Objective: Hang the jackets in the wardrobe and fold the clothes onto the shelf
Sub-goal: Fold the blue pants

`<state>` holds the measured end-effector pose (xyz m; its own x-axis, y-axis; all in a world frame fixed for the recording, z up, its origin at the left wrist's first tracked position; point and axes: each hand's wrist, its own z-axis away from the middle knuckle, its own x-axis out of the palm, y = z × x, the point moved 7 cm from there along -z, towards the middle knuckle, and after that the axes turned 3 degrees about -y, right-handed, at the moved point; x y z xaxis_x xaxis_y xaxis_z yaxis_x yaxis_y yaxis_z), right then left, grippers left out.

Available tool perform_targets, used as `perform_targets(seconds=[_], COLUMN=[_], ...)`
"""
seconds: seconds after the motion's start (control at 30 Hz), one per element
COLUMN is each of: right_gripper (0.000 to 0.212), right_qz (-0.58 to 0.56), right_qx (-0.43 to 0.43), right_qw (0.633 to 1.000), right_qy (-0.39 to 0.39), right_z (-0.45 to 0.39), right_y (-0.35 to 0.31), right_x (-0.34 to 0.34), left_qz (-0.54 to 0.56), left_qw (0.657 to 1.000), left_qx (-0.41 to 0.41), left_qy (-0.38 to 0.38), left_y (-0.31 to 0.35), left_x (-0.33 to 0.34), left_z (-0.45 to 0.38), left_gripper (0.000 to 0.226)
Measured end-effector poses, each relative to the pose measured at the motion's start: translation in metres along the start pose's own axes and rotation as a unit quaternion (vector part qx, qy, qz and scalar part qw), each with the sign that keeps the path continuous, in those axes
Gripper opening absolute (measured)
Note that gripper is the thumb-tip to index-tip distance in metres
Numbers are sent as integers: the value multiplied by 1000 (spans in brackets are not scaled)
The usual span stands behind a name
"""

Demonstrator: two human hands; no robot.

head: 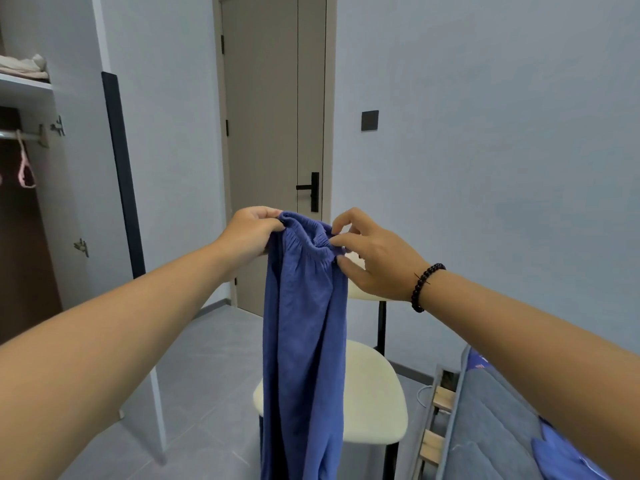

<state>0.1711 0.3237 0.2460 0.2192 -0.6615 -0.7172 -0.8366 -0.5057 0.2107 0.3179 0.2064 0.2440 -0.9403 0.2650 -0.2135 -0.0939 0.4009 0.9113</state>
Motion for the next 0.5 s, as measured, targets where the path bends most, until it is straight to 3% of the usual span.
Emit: perform_targets(seconds=[0.1, 0.2, 0.3, 0.5], right_gripper=[26, 34, 24, 41], right_qz=[-31, -60, -5, 23], right_qx=[11, 41, -33, -42], right_qw=[999, 997, 999, 999], right_qy=[-5, -12, -5, -7], right_z=[3, 6, 4, 1], right_y=[-4, -7, -20, -22], right_x=[1, 6, 11, 14], left_qz=[46, 68, 71, 79], left_qw=[999, 997, 996, 995], left_qx=[-2, 5, 10, 15], left_qy=[-19, -40, -48, -56], left_y=[1, 3, 6, 10], left_x=[7, 13, 16, 16], left_z=[3, 8, 12, 12], left_gripper=[25, 25, 27, 26])
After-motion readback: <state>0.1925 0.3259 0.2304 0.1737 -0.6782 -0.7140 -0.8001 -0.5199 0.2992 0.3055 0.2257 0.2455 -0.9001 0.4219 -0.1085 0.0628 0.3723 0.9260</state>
